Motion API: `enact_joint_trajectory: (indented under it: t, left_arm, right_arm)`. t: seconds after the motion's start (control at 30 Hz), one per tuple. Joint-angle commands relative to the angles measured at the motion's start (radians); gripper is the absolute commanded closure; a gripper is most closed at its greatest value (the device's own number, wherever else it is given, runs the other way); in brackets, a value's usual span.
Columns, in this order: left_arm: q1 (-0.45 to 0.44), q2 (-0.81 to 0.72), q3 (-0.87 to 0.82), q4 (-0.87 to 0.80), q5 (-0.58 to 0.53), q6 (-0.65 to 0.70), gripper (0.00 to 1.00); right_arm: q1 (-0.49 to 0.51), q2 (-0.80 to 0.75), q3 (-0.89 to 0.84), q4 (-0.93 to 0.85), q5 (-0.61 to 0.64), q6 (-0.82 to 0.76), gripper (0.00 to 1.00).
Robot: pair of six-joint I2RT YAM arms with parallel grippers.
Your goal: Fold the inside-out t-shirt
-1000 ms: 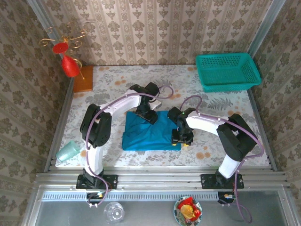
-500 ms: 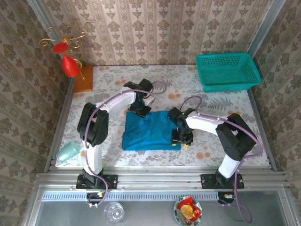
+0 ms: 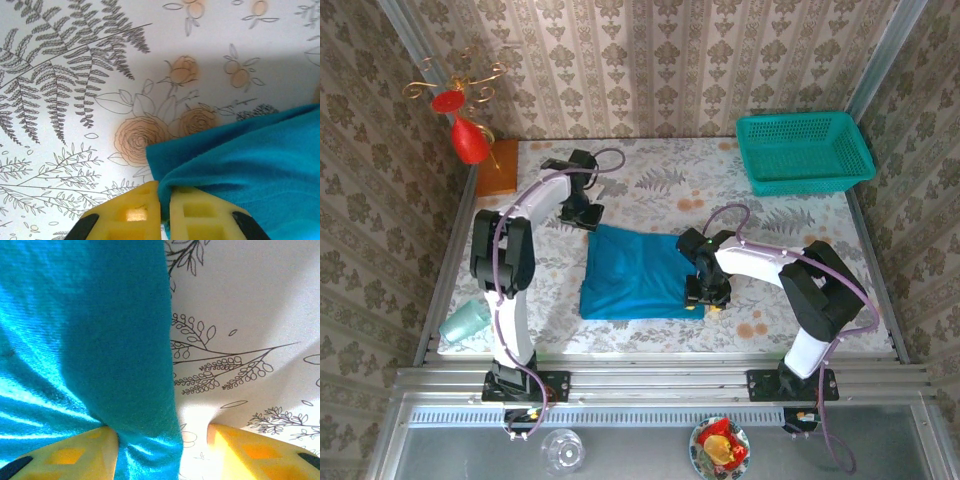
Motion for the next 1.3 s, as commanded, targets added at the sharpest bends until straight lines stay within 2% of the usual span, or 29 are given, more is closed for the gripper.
enact_joint_trajectory:
  t: [0.0, 0.13, 0.3, 0.4, 0.63, 0.73, 0.83, 0.9, 1.0, 1.1, 1.27]
  left_arm:
    - [0.03, 0.047, 0.022, -0.026, 0.021, -0.037, 0.88]
    - [0.047, 0.095, 0.029, 0.003, 0.04, -0.069, 0.85]
    - [0.049, 0.112, 0.048, -0.022, 0.023, -0.092, 0.69]
    - [0.049, 0.034, 0.031, -0.033, 0.003, -0.099, 0.6]
    - [0.044, -0.215, -0.095, -0.06, 0.025, -0.135, 0.54]
    - [0.026, -0.331, -0.223, -0.025, 0.083, -0.18, 0.6]
    - [-0.018, -0.425, -0.361, 0.029, 0.15, -0.245, 0.76]
    - [-0.062, -0.471, -0.451, 0.083, 0.226, -0.304, 0.87]
    - [-0.153, -0.505, -0.558, 0.155, 0.278, -0.381, 0.93]
    - [-0.216, -0.512, -0.639, 0.192, 0.254, -0.435, 0.95]
    - [-0.214, -0.504, -0.756, 0.211, 0.122, -0.467, 0.96]
  right_arm:
    - [0.0, 0.026, -0.045, -0.011, 0.021, 0.021, 0.48]
    - [0.002, 0.026, -0.042, -0.013, 0.021, 0.019, 0.48]
    - [0.002, -0.009, -0.031, -0.034, 0.03, 0.021, 0.48]
    - [0.001, -0.057, -0.012, -0.053, 0.034, 0.023, 0.47]
    - [0.0, -0.13, 0.057, -0.065, 0.011, 0.018, 0.48]
    - [-0.005, -0.13, 0.072, -0.011, -0.043, 0.014, 0.49]
    - [-0.021, -0.106, 0.063, 0.103, -0.178, 0.016, 0.53]
    - [-0.024, -0.08, 0.065, 0.157, -0.237, 0.019, 0.56]
    - [-0.029, -0.047, 0.065, 0.188, -0.277, 0.012, 0.6]
    - [-0.042, -0.025, 0.04, 0.209, -0.279, 0.009, 0.62]
    - [-0.076, -0.002, -0.023, 0.186, -0.206, 0.011, 0.63]
